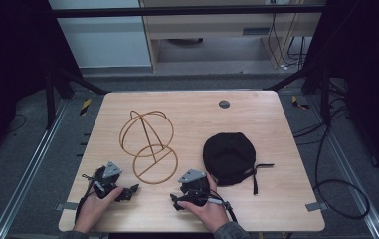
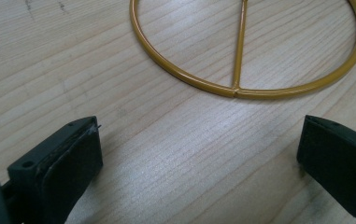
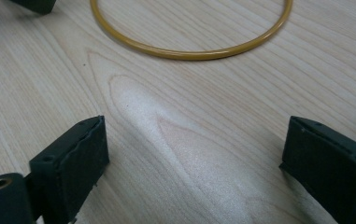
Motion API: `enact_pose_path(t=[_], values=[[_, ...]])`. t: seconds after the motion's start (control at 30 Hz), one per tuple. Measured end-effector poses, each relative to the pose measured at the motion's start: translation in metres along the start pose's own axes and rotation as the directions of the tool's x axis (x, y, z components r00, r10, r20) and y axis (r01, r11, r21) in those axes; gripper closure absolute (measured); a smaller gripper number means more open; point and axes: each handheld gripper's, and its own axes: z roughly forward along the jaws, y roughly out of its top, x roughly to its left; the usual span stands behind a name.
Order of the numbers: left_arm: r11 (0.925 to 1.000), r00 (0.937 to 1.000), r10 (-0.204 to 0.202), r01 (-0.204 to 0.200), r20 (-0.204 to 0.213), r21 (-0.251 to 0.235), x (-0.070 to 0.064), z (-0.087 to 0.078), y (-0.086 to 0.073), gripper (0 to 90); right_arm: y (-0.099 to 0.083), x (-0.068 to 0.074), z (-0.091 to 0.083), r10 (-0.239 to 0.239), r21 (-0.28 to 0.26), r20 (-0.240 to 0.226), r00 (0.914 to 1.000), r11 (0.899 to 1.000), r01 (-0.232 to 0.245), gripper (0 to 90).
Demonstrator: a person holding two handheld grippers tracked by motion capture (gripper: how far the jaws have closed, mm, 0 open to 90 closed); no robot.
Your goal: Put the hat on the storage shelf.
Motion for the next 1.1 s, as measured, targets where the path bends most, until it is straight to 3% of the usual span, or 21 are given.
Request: enact_pose_path(t=[0.2, 0.37, 0.47, 0.5, 0.6, 0.7, 0.73, 0.77, 0.8, 0.9, 1.0, 1.1], values=[[1.0000, 1.0000, -0.001, 0.001, 0.001, -0.002, 0.000, -0.001, -0.001, 0.0, 0.008, 0.001, -0.011, 0.003, -0.008, 0.001, 1.0000, 1.000, -0.003, 9.6], [1.0000, 1.0000, 0.002, -0.002, 0.000, -0.002, 0.000, -0.001, -0.001, 0.0, 0.024, -0.002, -0.033, -0.046, 0.033, -0.007, 0.9989, 0.998, 0.047, 8.4], [1.0000, 1.0000, 0.002, -0.002, 0.000, -0.002, 0.000, -0.001, -0.001, 0.0, 0.028, -0.007, -0.042, -0.042, 0.046, -0.015, 0.9990, 0.998, 0.043, 8.5], [1.0000, 1.0000, -0.002, 0.002, -0.004, -0.002, 0.000, -0.001, -0.001, 0.0, 0.033, -0.016, -0.053, -0.042, 0.052, -0.016, 0.9990, 0.998, 0.043, 9.1], [1.0000, 1.0000, -0.005, 0.005, -0.006, -0.003, 0.001, 0.000, 0.000, 0.0, 0.036, -0.025, -0.062, -0.038, 0.056, -0.015, 0.9992, 0.998, 0.038, 9.2], [0.9999, 0.9998, -0.014, 0.014, -0.010, -0.002, 0.001, 0.000, 0.000, 0.0, 0.043, -0.047, -0.087, -0.007, 0.059, -0.002, 1.0000, 0.998, 0.007, 9.5], [0.9999, 0.9998, -0.014, 0.014, -0.010, -0.002, 0.001, 0.000, 0.000, 0.0, 0.043, -0.047, -0.087, -0.007, 0.059, -0.002, 1.0000, 0.998, 0.007, 9.5], [1.0000, 0.9999, -0.008, 0.008, -0.012, 0.000, 0.002, 0.001, 0.001, 0.0, 0.045, -0.060, -0.101, 0.007, 0.053, 0.009, 0.9999, 0.999, -0.007, 10.6], [1.0000, 0.9999, -0.008, 0.008, -0.012, 0.000, 0.002, 0.001, 0.001, 0.0, 0.045, -0.060, -0.101, 0.007, 0.053, 0.009, 0.9999, 0.999, -0.007, 10.6], [1.0000, 0.9999, -0.006, 0.006, -0.012, 0.000, 0.002, 0.001, 0.001, 0.0, 0.049, -0.091, -0.121, 0.014, 0.091, 0.059, 0.9981, 0.996, -0.020, 11.8], [1.0000, 0.9999, -0.007, 0.007, -0.015, 0.001, 0.002, 0.001, 0.001, 0.0, 0.052, -0.115, -0.129, 0.027, 0.136, 0.068, 0.9973, 0.990, -0.036, 12.3], [1.0000, 0.9998, -0.008, 0.008, -0.015, 0.001, 0.002, 0.001, 0.001, 0.0, 0.056, -0.140, -0.132, 0.018, 0.212, 0.077, 0.9969, 0.977, -0.034, 12.7]])
